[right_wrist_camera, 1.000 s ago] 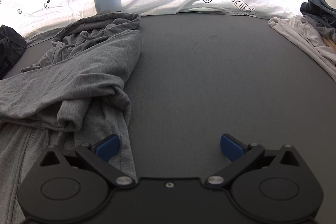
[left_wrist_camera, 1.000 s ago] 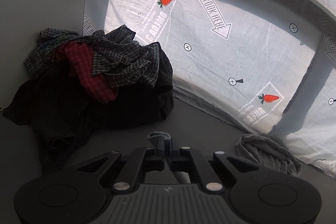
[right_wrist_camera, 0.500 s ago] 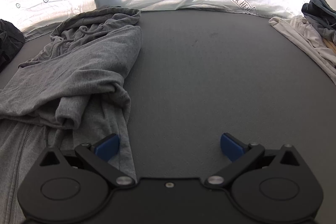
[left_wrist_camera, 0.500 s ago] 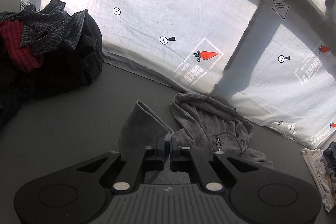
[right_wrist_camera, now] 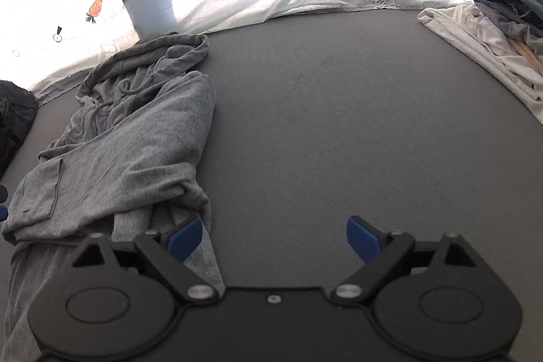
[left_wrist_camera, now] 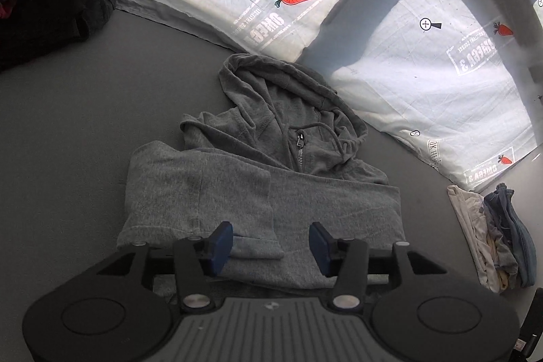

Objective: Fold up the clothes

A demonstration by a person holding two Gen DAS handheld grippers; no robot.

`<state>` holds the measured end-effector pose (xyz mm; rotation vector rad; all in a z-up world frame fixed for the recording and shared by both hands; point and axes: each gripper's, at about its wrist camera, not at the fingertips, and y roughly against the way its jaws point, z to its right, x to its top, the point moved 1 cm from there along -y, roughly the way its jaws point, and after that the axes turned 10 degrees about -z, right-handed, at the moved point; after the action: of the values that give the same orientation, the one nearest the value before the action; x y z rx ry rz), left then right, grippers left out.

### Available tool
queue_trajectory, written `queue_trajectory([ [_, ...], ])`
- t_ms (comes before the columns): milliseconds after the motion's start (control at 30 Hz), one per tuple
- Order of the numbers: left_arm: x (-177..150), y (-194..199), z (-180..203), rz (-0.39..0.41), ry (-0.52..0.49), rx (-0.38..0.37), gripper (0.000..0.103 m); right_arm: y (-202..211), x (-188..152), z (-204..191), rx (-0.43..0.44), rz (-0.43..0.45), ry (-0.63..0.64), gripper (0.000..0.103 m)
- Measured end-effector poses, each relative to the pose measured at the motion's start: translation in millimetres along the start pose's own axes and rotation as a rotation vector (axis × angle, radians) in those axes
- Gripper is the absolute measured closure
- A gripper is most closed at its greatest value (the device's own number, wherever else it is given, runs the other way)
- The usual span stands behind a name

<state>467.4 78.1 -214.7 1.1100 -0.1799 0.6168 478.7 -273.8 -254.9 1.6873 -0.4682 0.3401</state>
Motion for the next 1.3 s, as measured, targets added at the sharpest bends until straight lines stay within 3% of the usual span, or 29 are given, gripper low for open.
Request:
queue_trajectory([
  [167,6.3,12.7,-38.5,0.004,0.12,0.05,0.043,32.7,32.2,-9.0,0.103,0.127,-0.089,0.01],
  [267,6.2,10.2,-52.0,-0.024,0.126,0.117,0.042,32.8,44.8,-20.9,0.27,0.132,-0.149,0.015],
  [300,6.5,8.1,-55.6,-0.036,0.127,0.136,0.042,29.4,47.8,-25.0,0.347,0.118,-0.174,0.017],
  [400,9.0,1.6,-67.6,-0.068,0.163,0.165,0.042,2.3,49.1,-41.8,0.597,0.005,-0.279,0.036],
  [467,11.8,-0.1,-74.0,-0.072,0.186,0.162,0.042,-19.7,46.2,-57.4,0.717,-0.085,-0.332,0.055],
  [567,15.3,-3.3,-76.3,-0.076,0.175,0.179,0.042,-53.0,41.9,-79.7,0.824,-0.233,-0.399,0.068],
  [700,13.7,-14.1,-73.8,-0.102,0.148,0.198,0.041,-78.9,44.4,-116.7,0.738,-0.347,-0.253,0.072],
  [900,11.5,-23.1,-67.0,-0.114,0.098,0.219,0.041,-104.8,43.8,-141.9,0.731,-0.441,-0.223,0.072],
  [1033,11.9,-25.9,-65.3,-0.112,0.083,0.23,0.04,-117.3,44.4,-148.2,0.726,-0.47,-0.232,0.076],
  [1200,12.1,-28.3,-62.8,-0.108,0.073,0.235,0.035,-130.6,39.1,-145.1,0.773,-0.51,-0.343,0.076],
  [1300,12.2,-29.6,-61.9,-0.109,0.066,0.235,0.033,-131.2,37.6,-145.4,0.784,-0.526,-0.348,0.083],
])
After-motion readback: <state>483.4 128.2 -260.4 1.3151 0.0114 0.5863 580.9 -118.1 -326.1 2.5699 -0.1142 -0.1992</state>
